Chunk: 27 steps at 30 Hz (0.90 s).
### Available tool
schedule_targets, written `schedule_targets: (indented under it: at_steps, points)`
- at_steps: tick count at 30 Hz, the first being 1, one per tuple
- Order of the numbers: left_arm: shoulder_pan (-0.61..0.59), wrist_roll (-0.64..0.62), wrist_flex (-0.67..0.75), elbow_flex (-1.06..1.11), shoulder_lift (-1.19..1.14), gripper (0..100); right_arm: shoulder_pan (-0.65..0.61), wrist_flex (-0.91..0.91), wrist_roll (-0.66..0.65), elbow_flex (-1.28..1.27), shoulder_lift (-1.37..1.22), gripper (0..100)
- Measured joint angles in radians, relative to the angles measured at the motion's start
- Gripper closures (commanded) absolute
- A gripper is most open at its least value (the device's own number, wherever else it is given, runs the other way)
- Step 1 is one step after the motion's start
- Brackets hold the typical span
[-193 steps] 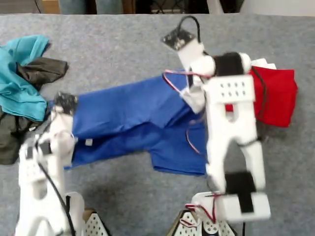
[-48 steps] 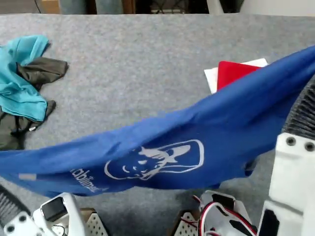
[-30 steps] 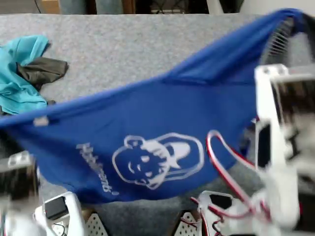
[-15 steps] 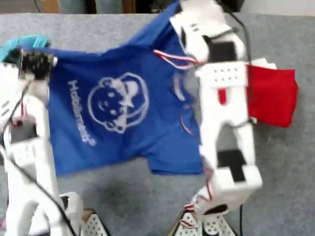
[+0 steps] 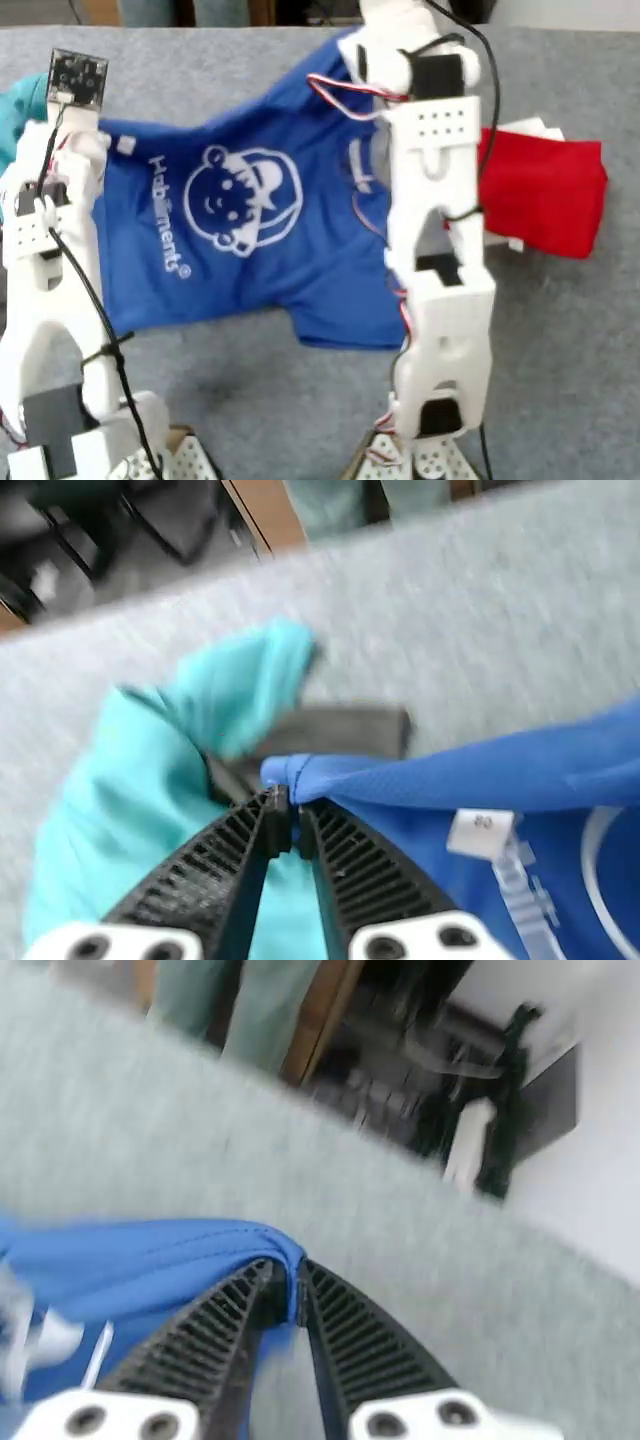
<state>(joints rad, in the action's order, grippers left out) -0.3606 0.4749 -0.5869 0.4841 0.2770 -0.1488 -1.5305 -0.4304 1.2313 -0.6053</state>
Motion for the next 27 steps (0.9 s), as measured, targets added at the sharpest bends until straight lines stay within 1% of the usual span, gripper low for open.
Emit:
schedule_targets:
  at_steps: [2,3,6,9,14,18,23,25,27]
  points:
    - [-0.002,0.000,-0.112,0.008,0.000,97,-0.018,-0.150,-0.035,0.025,0.000,98.5]
    - [-0.005,0.000,-0.172,0.011,0.000,97,-0.020,-0.187,-0.035,0.014,0.000,98.5]
    - [-0.029,0.000,-0.341,0.018,0.000,97,-0.011,-0.222,-0.034,-0.101,0.025,98.5]
    - [-0.058,0.000,-0.417,0.058,0.000,97,-0.025,-0.227,-0.034,-0.342,0.117,98.5]
    - [-0.029,0.057,-0.437,0.199,0.000,97,-0.031,-0.227,-0.034,-0.809,0.330,98.5]
    - [-0.021,0.112,-0.425,0.316,0.049,97,-0.002,-0.226,-0.034,-1.030,0.526,98.5]
    - [-0.115,0.219,-0.358,0.427,0.166,97,0.083,-0.227,-0.118,-1.290,0.743,98.5]
    - [-0.133,0.262,-0.351,0.463,0.201,97,0.097,-0.224,-0.164,-1.410,0.815,98.5]
    - [-0.141,0.308,-0.338,0.506,0.224,97,0.098,-0.184,-0.203,-1.524,0.870,98.5]
